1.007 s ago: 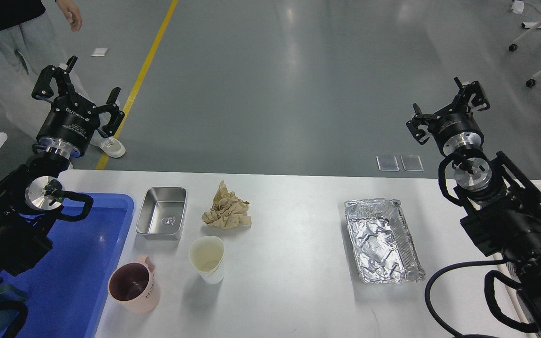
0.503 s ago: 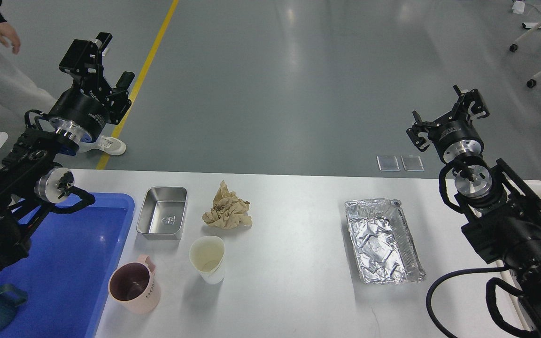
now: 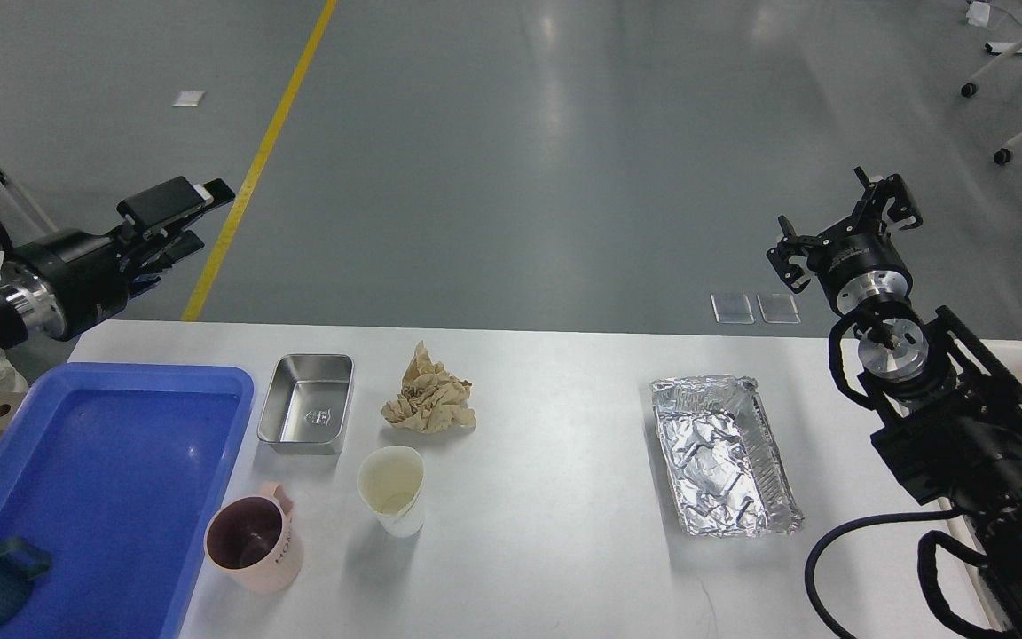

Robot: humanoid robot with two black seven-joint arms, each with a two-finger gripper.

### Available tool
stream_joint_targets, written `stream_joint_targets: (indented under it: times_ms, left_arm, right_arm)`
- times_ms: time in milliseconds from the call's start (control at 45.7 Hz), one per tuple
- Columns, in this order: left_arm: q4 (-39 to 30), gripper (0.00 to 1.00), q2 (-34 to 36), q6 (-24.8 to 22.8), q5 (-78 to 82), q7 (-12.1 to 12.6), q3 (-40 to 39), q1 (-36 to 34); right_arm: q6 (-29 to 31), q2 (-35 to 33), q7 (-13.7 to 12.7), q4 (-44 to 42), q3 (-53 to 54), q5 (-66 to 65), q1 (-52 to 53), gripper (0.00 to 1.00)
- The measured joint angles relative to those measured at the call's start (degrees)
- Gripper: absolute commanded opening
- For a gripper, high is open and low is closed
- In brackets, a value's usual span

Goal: Tidy desktop
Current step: 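Swing the left arm outward and lower it toward the pink mug, then reach the left gripper to the pink mug's handle and grasp it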

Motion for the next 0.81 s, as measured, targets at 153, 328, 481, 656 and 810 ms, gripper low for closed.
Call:
stream_joint_targets:
  times_ms: [153,328,481,656,810]
  left_arm:
    - [-0.88,0.92,6.62,-5.07,5.17,0.97,0.22,-0.17]
    - [-1.97,0.88,13.97,-8.25,6.17,5.50,0.28,-0.24]
    - [-2.84,0.86,18.62,-8.75,6.34,9.80,0.27,-0.37]
    - [-5.28,0.85,22.75,-8.82,9.95,11.17,0.04,-0.42]
    - [-7.92,0.85,25.62,-9.19,13.80,10.51,-0.11,-0.68]
  right_arm:
    - [0.00,0.22,0.00,0.00,-0.01,-0.01,-0.25,1.00]
    - [0.00,0.28,0.00,0.00,-0.01,-0.08,-0.40,1.00]
    - [0.00,0.28,0.00,0.00,-0.01,-0.10,-0.41,1.00]
    - [0.00,0.28,0.00,-0.07,-0.01,-0.10,-0.42,1.00]
    - [0.00,0.28,0.00,-0.10,-0.08,-0.10,-0.46,1.00]
